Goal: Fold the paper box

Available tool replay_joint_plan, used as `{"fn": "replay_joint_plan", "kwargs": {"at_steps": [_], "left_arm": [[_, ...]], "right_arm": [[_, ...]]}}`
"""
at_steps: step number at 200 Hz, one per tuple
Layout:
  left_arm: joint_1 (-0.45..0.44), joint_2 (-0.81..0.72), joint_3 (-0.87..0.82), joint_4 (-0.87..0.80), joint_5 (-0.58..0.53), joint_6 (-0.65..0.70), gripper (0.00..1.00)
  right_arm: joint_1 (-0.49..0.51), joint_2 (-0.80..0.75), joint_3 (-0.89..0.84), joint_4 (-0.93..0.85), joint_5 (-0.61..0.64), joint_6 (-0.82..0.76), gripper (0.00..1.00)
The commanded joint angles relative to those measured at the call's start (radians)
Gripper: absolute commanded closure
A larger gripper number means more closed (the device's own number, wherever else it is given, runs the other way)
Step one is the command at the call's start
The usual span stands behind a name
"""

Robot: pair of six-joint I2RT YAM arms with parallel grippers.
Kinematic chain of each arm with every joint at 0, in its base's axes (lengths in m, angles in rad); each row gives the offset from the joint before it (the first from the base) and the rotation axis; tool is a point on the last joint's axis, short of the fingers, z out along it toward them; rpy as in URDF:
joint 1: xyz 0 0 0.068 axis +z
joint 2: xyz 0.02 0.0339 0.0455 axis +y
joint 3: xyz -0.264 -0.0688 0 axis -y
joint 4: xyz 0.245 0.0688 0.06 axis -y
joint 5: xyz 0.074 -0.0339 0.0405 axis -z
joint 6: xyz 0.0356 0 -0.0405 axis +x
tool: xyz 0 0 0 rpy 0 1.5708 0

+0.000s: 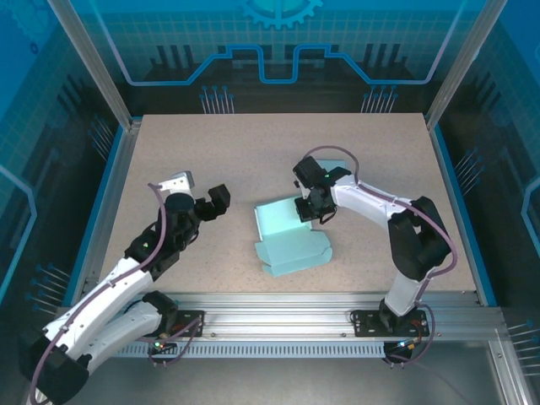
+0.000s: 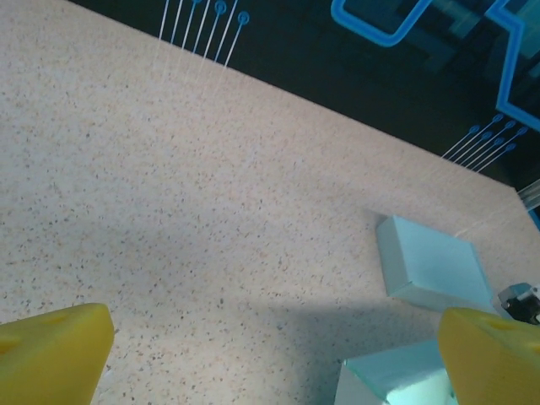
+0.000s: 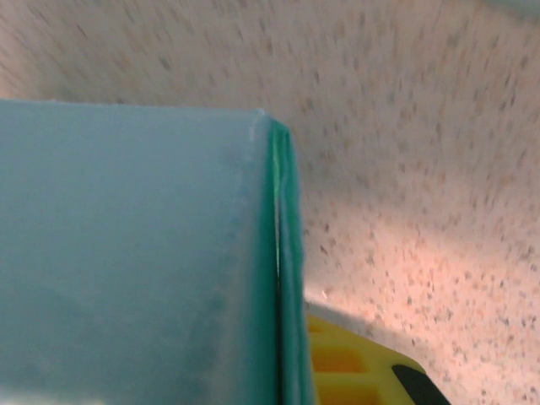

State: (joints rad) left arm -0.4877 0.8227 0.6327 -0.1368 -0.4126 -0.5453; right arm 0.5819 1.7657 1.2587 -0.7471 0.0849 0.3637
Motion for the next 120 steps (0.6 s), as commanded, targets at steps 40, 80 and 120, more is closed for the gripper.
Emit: {"fn": "replay_joint_plan", "kwargs": {"at_steps": [40,80,120], "left_arm": [[0.046,0.073,-0.004,0.083,0.127,-0.007,0.01],[0.054,0.079,-0.020,0.103,0.129,-0.013,0.01],[0.060,0.079,-0.028,0.106,0.128,-0.007,0.01]], "right_arm": [[0.034,0.159,0.103,-0.247,0.083,-0.057,1.00],[0.076,0.323,0.249,-0.386,0.308,-0.048,1.00],[0.118,0.538,0.415,-0.504,0.494,-0.028,1.00]]}}
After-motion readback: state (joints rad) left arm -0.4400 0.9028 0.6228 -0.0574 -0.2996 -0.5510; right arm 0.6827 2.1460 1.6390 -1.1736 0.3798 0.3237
